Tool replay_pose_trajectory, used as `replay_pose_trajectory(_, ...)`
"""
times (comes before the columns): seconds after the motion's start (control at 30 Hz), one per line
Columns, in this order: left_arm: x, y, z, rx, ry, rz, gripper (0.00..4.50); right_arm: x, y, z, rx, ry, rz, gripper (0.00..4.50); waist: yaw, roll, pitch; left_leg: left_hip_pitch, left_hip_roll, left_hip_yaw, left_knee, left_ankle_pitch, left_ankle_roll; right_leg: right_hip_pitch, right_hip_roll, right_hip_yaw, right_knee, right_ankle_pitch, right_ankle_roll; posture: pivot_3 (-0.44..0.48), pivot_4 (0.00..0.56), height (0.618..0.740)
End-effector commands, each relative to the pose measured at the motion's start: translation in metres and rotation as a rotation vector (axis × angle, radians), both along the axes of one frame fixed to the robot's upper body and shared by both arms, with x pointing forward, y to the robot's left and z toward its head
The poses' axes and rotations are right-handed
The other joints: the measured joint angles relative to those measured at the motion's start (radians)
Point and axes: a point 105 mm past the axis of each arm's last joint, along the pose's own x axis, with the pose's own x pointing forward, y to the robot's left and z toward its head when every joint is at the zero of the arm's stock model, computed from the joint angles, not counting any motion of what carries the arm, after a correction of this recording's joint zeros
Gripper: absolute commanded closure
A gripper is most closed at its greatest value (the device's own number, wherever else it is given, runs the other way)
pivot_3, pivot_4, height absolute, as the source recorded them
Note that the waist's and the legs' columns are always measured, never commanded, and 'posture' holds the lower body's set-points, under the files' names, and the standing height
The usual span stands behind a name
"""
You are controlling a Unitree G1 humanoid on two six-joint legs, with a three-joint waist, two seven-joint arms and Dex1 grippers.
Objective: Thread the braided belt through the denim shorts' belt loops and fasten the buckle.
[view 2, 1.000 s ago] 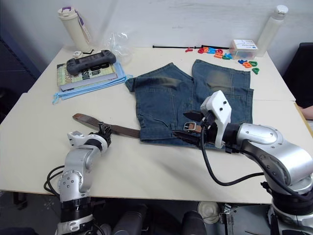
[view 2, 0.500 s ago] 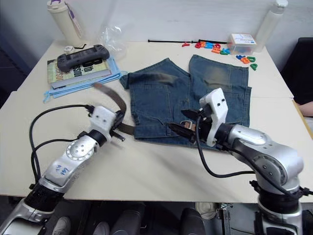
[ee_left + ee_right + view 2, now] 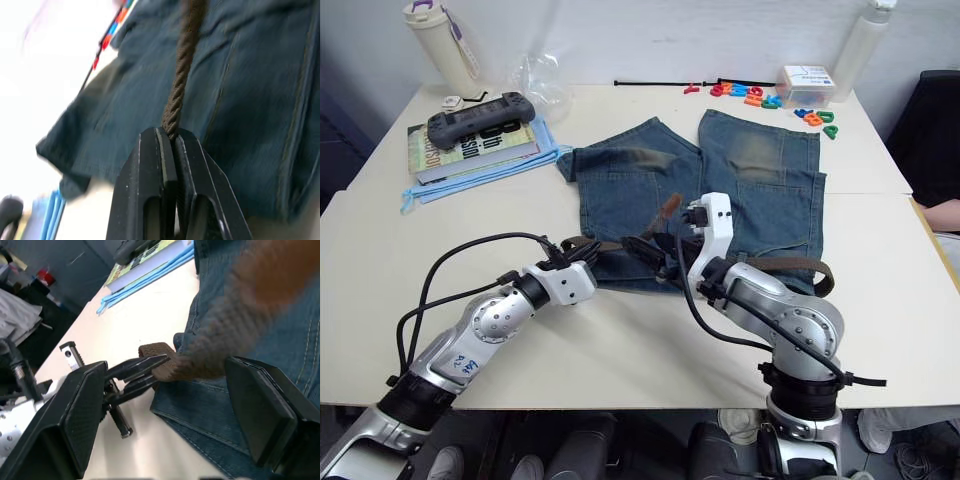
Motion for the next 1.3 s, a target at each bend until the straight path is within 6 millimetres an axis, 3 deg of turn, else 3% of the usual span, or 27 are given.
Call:
replay_pose_trajectory(0.03,0.001,0.002,0.011,-0.019,-0.043,0.000,4.47,-0.006,0.000,0.004,0.021,-0.015,0.004,0.47,-0.001,0.000,0.000,0.000,0.000,0.000,0.000,0.000,0.000,0.000,0.000,0.000,0.000,0.000,0.000,0.000,0.150,0.684)
replay_pose_trajectory(0.27,0.002,0.006,0.014,-0.043,-0.070,0.025,4.47,0.000,-0.012,-0.004,0.090,0.069,-0.070,0.47,-0.006,0.000,0.000,0.001,0.001,0.001,0.000,0.000,0.000,-0.001,0.000,0.000,0.002,0.000,-0.001,0.000,0.150,0.684)
replay_pose_trajectory(0.6,0.002,0.007,0.015,-0.049,-0.083,0.036,4.47,-0.002,-0.016,0.003,0.294,0.148,-0.091,0.47,-0.011,0.000,0.000,0.001,0.001,0.001,0.001,0.000,0.000,-0.001,0.000,0.000,0.004,0.000,-0.001,0.000,0.150,0.684)
replay_pose_trajectory(0.7,0.001,0.007,0.017,-0.051,-0.092,0.034,4.50,0.000,-0.017,0.004,0.322,0.162,-0.106,1.27,-0.013,0.000,0.000,0.001,0.001,0.002,0.001,0.000,0.000,-0.002,0.000,0.000,0.005,0.000,-0.001,0.000,0.150,0.684)
replay_pose_trajectory(0.93,-0.001,0.009,0.025,-0.074,-0.151,0.027,4.50,0.005,-0.021,0.004,0.357,0.180,-0.143,4.35,-0.027,0.000,0.000,0.001,0.001,0.003,0.001,0.000,0.001,-0.012,-0.006,0.000,0.017,0.000,-0.002,0.000,0.150,0.684)
replay_pose_trajectory(1.13,-0.002,0.018,0.029,-0.146,-0.156,0.048,4.50,0.007,-0.020,0.003,0.363,0.183,-0.148,4.44,-0.028,0.000,0.000,0.001,0.000,0.009,0.002,0.001,0.004,-0.018,-0.012,-0.003,0.024,-0.001,-0.002,0.000,0.150,0.684)
replay_pose_trajectory(1.23,-0.003,0.023,0.033,-0.351,-0.033,0.058,4.50,0.008,-0.019,0.005,0.369,0.177,-0.144,4.44,-0.027,0.000,0.000,0.001,-0.001,0.010,0.003,0.001,0.004,-0.018,-0.013,-0.003,0.025,-0.001,-0.002,0.000,0.150,0.684)
replay_pose_trajectory(1.3,-0.008,0.021,0.034,-0.452,0.056,0.008,3.70,0.009,-0.017,0.005,0.368,0.172,-0.140,4.50,-0.028,0.000,0.000,0.001,0.000,0.010,0.004,0.000,0.005,-0.018,-0.013,-0.003,0.025,-0.001,-0.002,0.000,0.150,0.684)
